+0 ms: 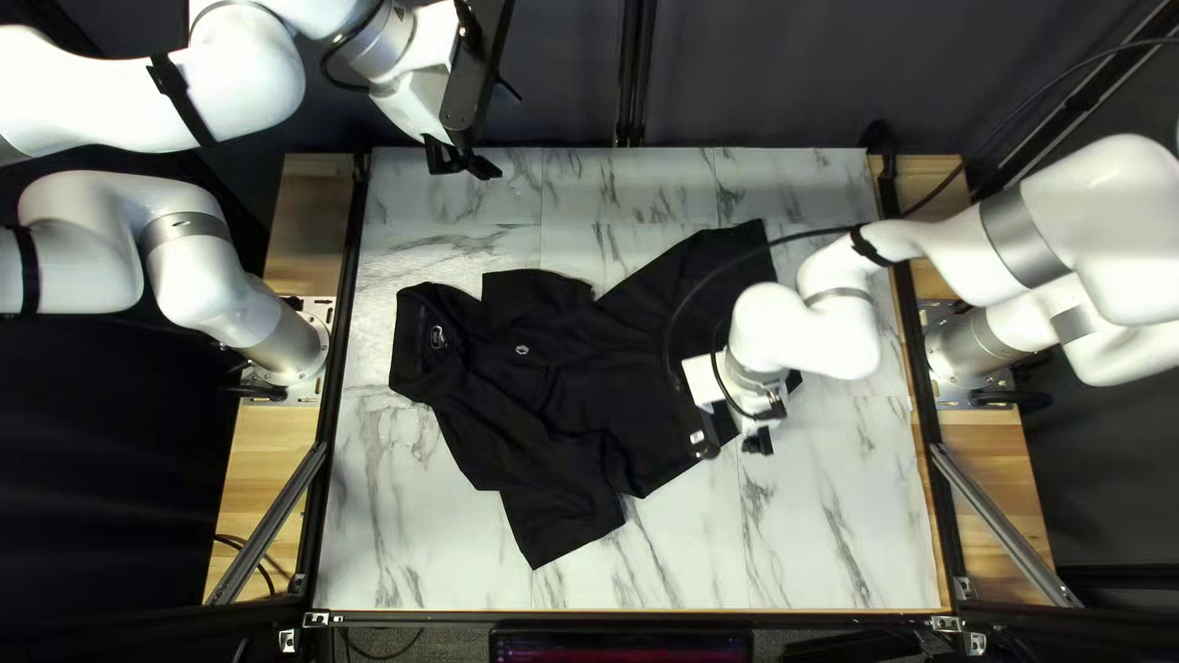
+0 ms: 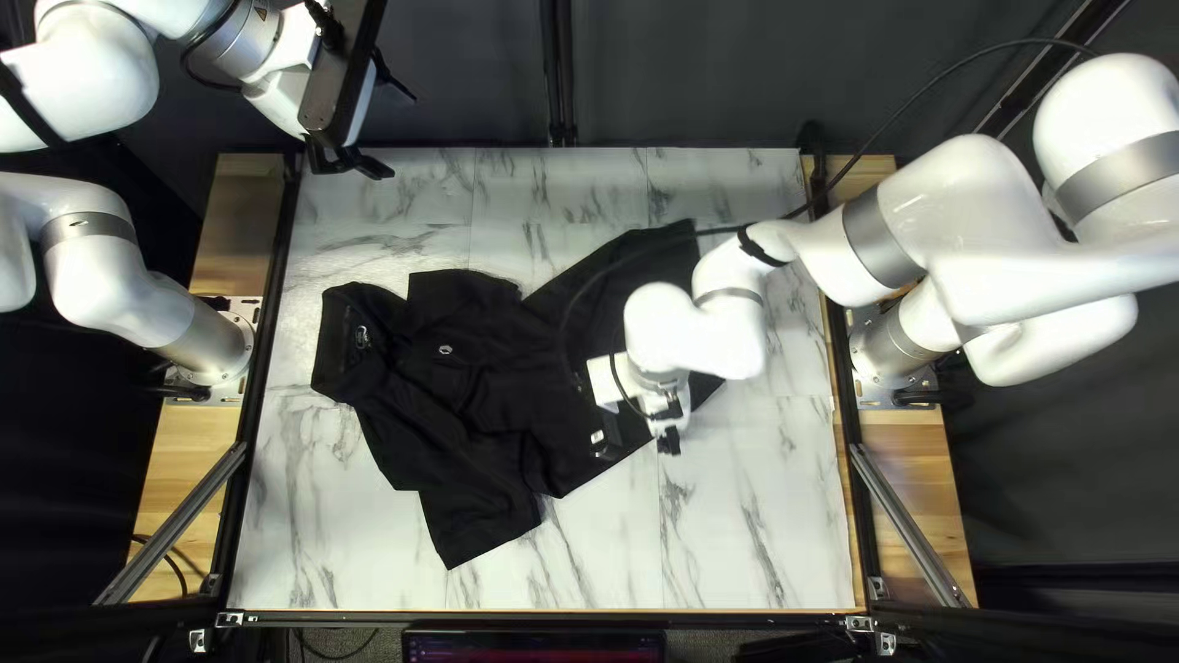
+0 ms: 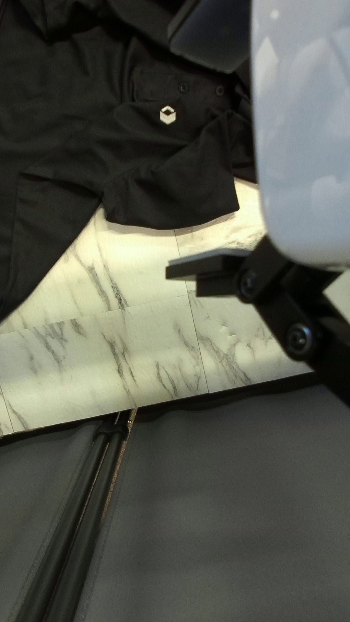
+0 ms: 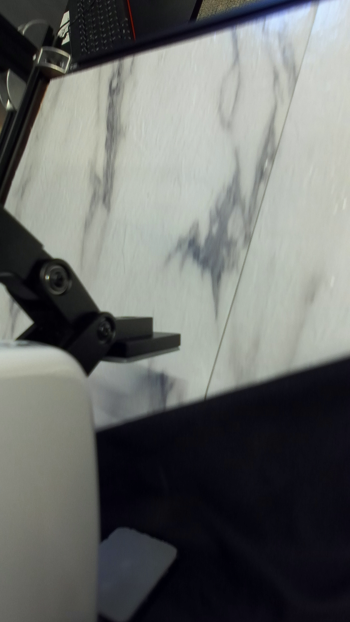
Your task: Fold t-shirt
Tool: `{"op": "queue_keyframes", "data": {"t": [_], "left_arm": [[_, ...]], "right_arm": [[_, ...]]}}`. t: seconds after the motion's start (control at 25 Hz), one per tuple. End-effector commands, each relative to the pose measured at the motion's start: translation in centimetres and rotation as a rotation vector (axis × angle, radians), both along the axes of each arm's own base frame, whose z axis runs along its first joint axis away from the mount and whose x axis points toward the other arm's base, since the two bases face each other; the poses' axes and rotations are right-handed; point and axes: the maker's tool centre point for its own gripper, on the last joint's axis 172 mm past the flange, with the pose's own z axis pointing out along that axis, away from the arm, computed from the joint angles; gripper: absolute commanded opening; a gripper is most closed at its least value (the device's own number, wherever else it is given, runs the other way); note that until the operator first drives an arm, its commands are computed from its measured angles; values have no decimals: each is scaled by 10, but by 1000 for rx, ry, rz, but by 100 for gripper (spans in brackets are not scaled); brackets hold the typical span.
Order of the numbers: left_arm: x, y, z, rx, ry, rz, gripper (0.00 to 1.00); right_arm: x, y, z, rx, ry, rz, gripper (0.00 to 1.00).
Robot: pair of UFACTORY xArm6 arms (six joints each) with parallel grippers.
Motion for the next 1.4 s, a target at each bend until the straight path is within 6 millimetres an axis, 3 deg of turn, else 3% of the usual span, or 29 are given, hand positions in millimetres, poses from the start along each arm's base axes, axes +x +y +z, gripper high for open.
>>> {"op": "queue_keyframes", "data": {"t": [0.04,0.2,0.36,0.56,1.0,1.4], "left_arm": [[0,0,0,0,0,0,100],[0,0,0,0,0,0,100],[0,0,0,0,0,0,100],[0,0,0,0,0,0,100],[0,0,0,0,0,0,100],[0,0,0,0,0,0,100]], "right_arm": [[-1,-12,13,-22,-6,-18,92],[5,-50,13,-32,-11,-34,93],[8,-68,-1,-21,-3,-33,92],[6,-68,-15,-4,5,-21,92],[2,-78,-21,31,16,-9,90],[0,-71,-29,76,56,25,86]]}}
